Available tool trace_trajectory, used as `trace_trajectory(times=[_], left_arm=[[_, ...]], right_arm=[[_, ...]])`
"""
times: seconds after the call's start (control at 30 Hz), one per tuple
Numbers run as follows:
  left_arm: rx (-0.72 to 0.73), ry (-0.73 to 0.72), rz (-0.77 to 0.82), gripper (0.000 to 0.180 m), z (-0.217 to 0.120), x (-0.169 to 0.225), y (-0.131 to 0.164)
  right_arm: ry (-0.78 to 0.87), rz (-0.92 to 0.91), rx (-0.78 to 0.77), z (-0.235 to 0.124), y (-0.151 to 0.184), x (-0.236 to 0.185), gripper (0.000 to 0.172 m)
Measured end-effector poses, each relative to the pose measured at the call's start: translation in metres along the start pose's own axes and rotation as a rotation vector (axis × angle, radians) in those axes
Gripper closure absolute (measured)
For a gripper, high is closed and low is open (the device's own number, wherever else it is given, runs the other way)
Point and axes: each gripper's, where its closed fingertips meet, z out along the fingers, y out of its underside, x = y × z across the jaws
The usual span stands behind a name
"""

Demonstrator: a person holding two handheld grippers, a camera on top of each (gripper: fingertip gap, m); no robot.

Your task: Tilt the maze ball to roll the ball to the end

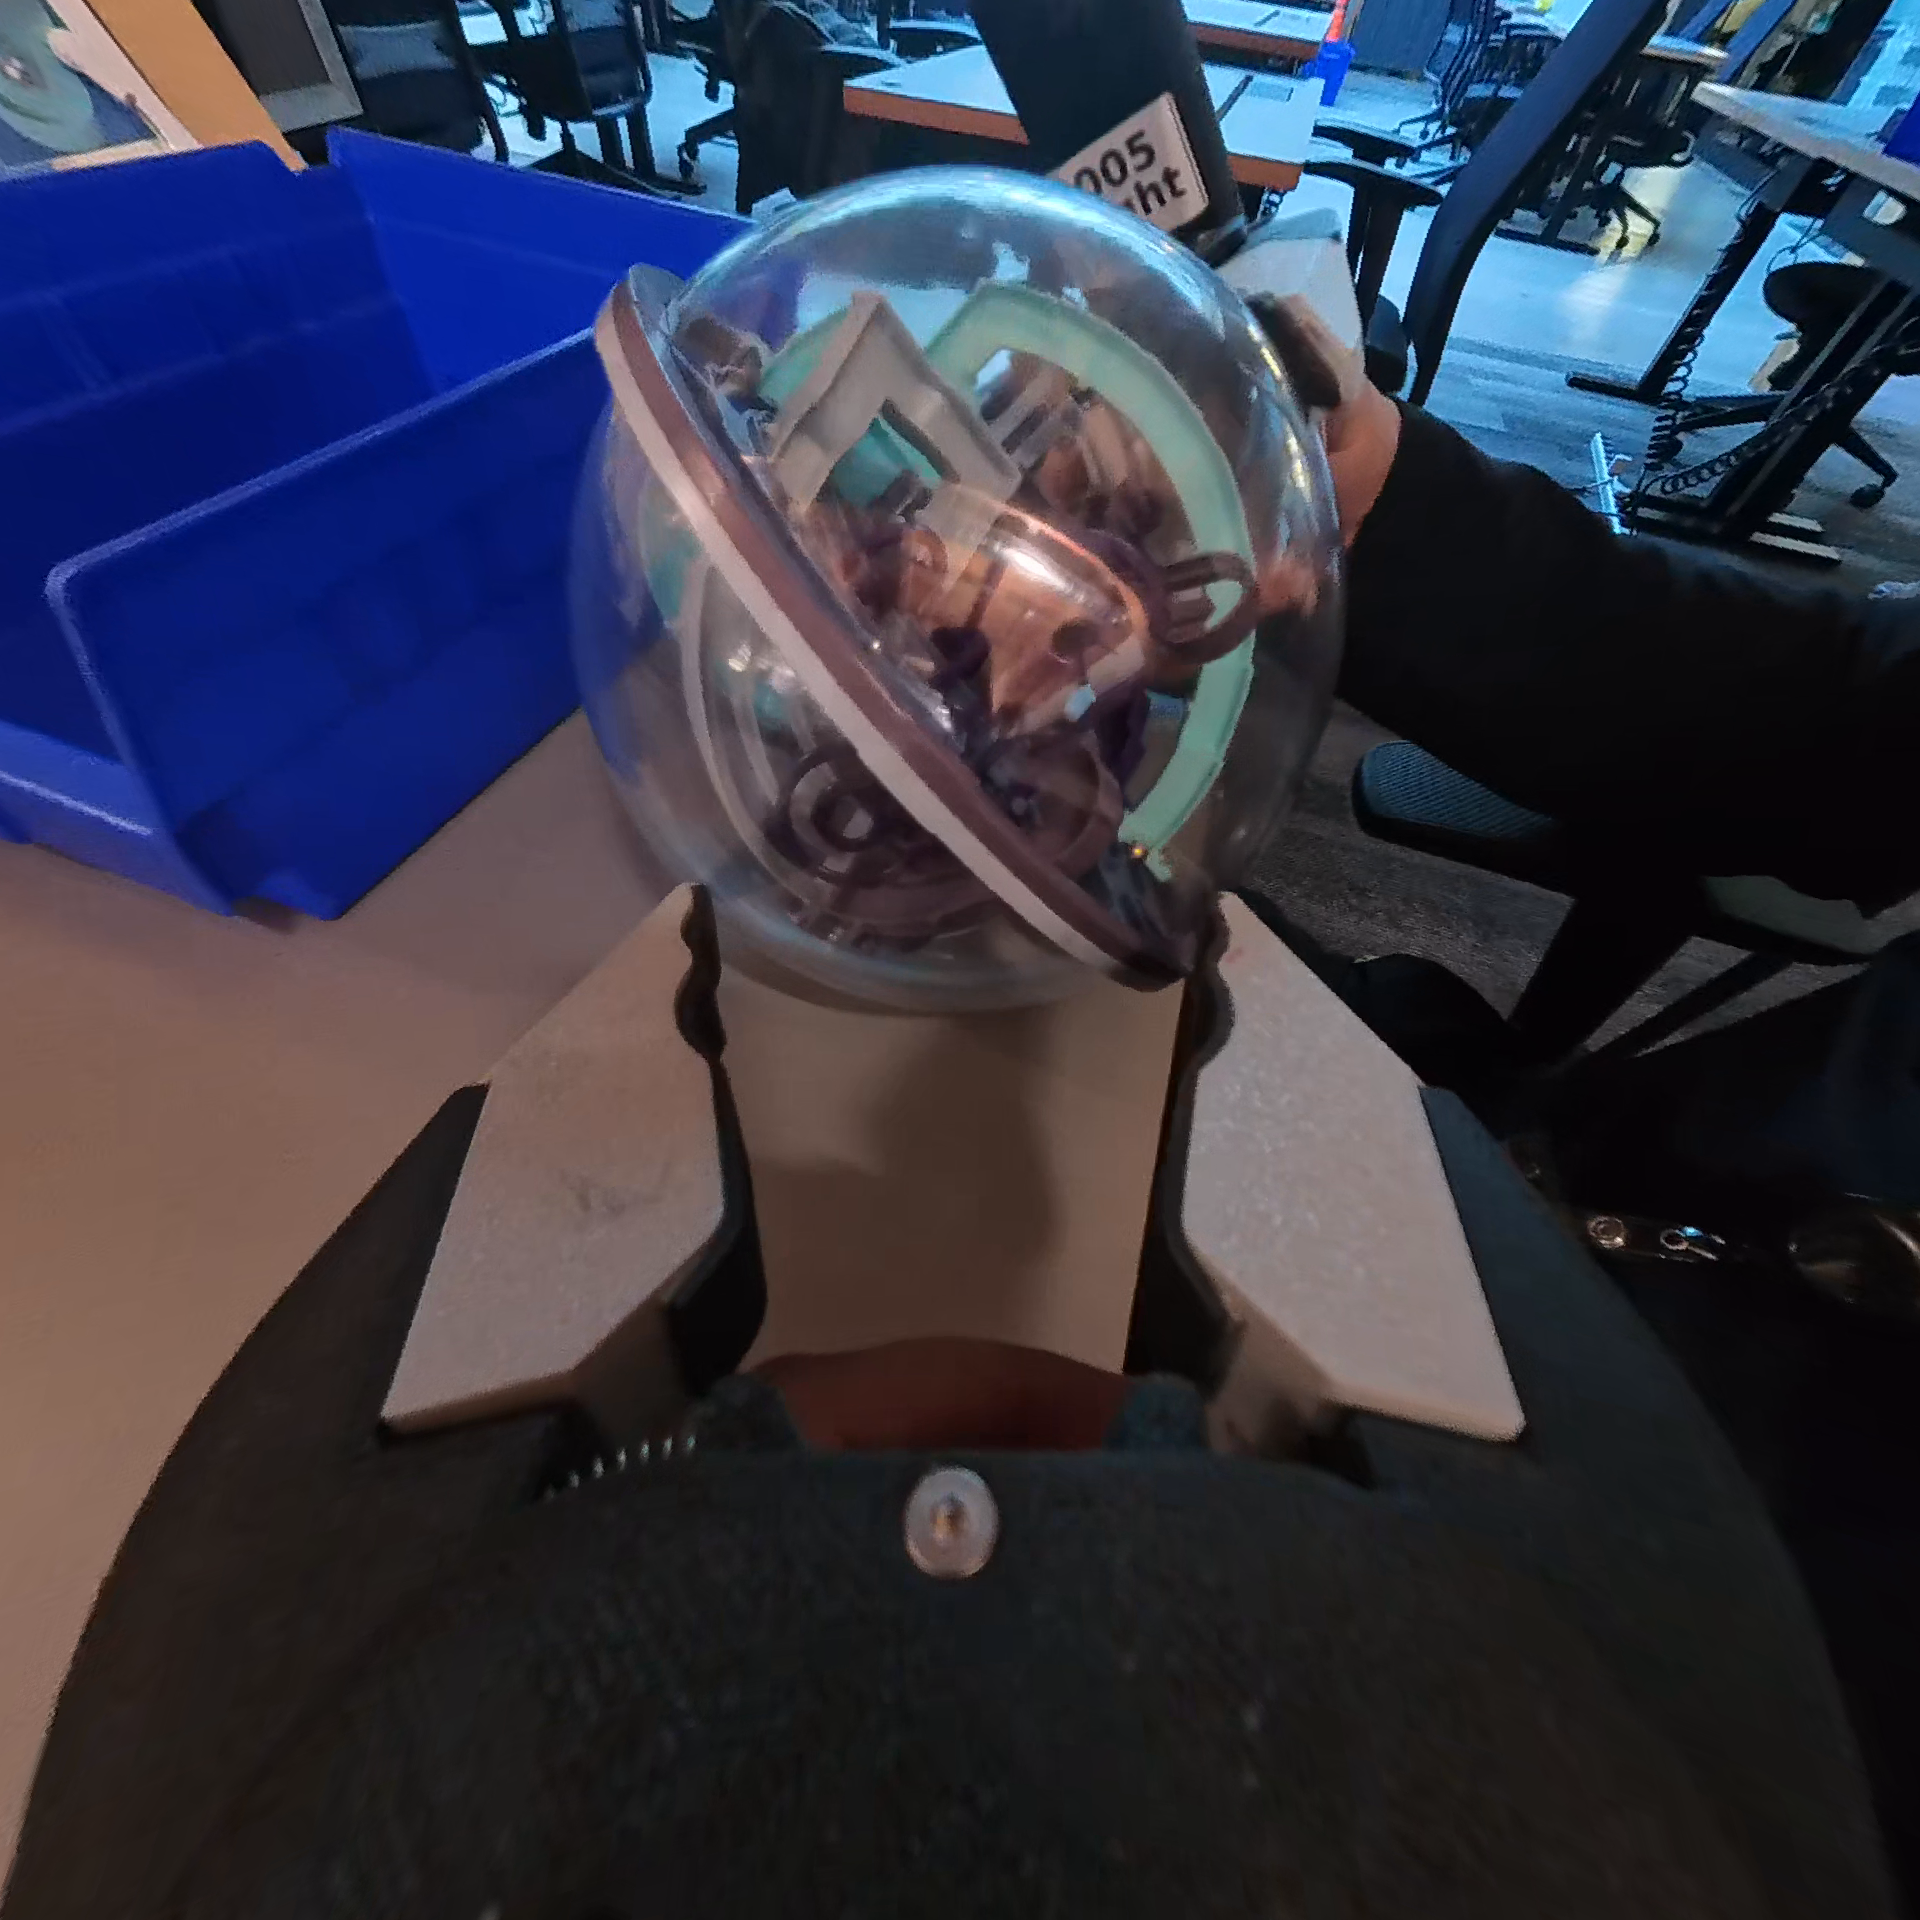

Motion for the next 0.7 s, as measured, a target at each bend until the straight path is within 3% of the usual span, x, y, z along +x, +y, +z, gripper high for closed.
trace_trajectory(times=[0.5,0.7], left_arm=[[-0.012,0.008,0.031,0.097,0.013,0.011,0.003],[0.033,0.002,0.056,0.108,0.007,0.012,-0.008]], right_arm=[[0.035,-0.067,-0.027,-0.018,-0.005,-0.005,0.027],[0.031,-0.068,-0.055,-0.023,-0.001,-0.005,0.027]])
